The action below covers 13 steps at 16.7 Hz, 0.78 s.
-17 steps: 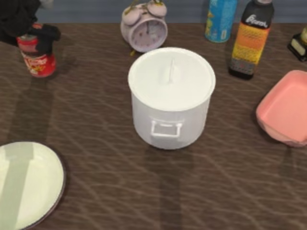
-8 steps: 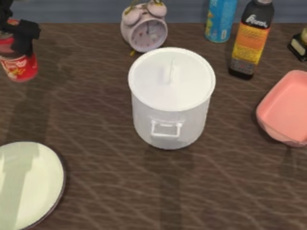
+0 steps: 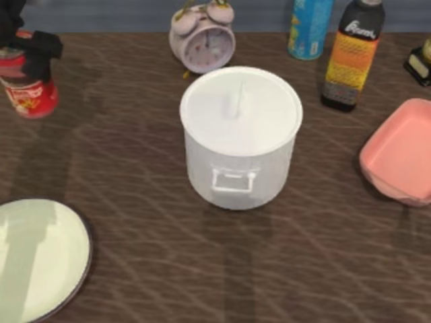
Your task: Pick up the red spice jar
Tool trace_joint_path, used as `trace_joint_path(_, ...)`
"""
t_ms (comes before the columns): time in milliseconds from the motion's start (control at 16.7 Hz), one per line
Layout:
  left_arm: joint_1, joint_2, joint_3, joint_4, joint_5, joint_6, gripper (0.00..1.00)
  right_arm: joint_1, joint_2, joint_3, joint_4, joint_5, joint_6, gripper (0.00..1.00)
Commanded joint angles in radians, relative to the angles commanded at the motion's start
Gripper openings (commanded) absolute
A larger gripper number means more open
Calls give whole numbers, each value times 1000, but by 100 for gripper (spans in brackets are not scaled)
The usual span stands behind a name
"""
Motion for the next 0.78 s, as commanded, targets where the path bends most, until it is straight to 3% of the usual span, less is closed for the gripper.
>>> trace_joint_path(180, -69, -33, -92, 58, -40, -130, 0, 0, 0, 0, 0, 0, 0, 100)
trace_joint_path(540, -258, -139, -358, 225, -152, -529, 0, 0, 0, 0, 0, 0, 0, 100)
trace_joint_path(780, -325, -186, -455, 289, -192, -634, 0, 0, 0, 0, 0, 0, 0, 100)
